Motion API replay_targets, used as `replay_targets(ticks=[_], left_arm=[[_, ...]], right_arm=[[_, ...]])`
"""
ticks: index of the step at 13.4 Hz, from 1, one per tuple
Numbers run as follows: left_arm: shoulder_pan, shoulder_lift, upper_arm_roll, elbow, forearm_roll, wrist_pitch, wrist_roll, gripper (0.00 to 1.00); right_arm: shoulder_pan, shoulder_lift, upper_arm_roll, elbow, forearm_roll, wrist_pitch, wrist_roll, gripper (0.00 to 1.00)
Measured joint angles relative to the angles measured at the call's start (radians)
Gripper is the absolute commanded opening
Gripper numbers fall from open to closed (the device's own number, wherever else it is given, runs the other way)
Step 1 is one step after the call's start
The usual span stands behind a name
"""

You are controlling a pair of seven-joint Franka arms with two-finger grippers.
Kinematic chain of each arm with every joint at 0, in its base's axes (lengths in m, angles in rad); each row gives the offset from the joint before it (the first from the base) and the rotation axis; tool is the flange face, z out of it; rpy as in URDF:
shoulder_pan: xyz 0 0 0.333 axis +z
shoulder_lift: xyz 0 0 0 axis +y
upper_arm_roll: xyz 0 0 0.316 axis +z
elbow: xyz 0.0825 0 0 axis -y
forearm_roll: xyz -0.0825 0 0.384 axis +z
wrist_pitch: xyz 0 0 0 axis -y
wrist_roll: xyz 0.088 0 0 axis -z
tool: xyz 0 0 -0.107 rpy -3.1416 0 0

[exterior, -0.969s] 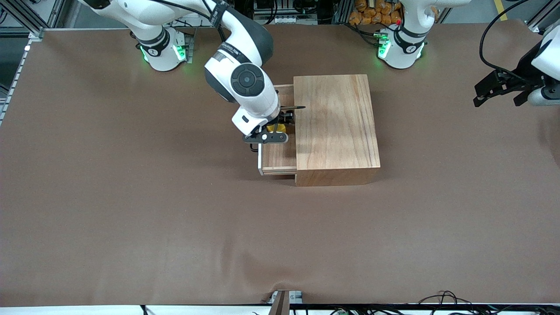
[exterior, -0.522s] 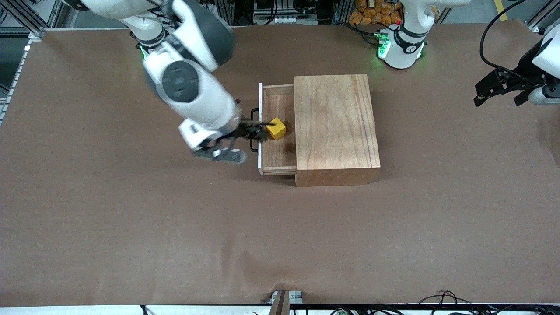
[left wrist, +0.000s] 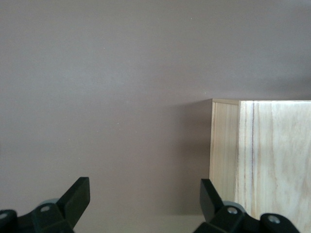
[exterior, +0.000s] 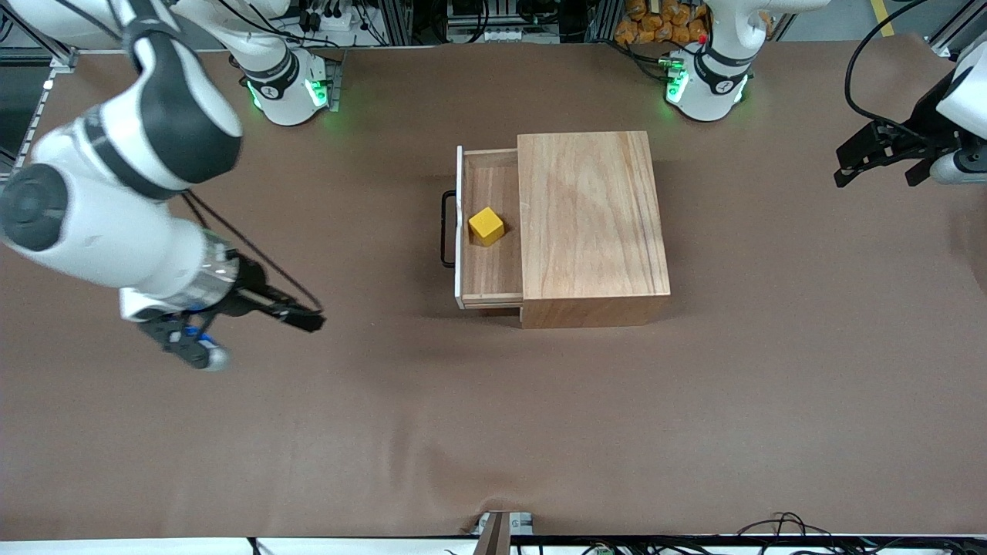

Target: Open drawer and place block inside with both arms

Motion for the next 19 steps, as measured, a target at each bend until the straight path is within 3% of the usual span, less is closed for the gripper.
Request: replay_targets(ticks=[3, 9, 12, 15, 19], left_arm=[[0.000, 0.000, 0.000, 0.000, 0.000, 0.000, 0.000, 1.00], [0.000, 0.000, 0.000, 0.001, 0.000, 0.000, 0.000, 1.00], [0.000, 0.000, 0.000, 0.001, 0.000, 0.000, 0.000, 1.00], [0.000, 0.000, 0.000, 0.001, 0.000, 0.000, 0.000, 1.00], [0.000, 0.000, 0.000, 0.001, 0.000, 0.000, 0.000, 1.00]], right_arm=[[0.004, -0.065, -0.113, 0.021, -0.034, -0.034, -0.107, 1.00], [0.060, -0.291, -0.382, 0.006, -0.034, -0.326, -0.658, 1.00], [0.063, -0.406, -0.428, -0.092, -0.034, -0.352, -0.729, 1.00], [0.077, -0.538, -0.480, -0.289, -0.030, -0.273, -0.739, 1.00], [0.088, -0.585, -0.498, -0.381, -0.028, -0.219, -0.746, 1.00]])
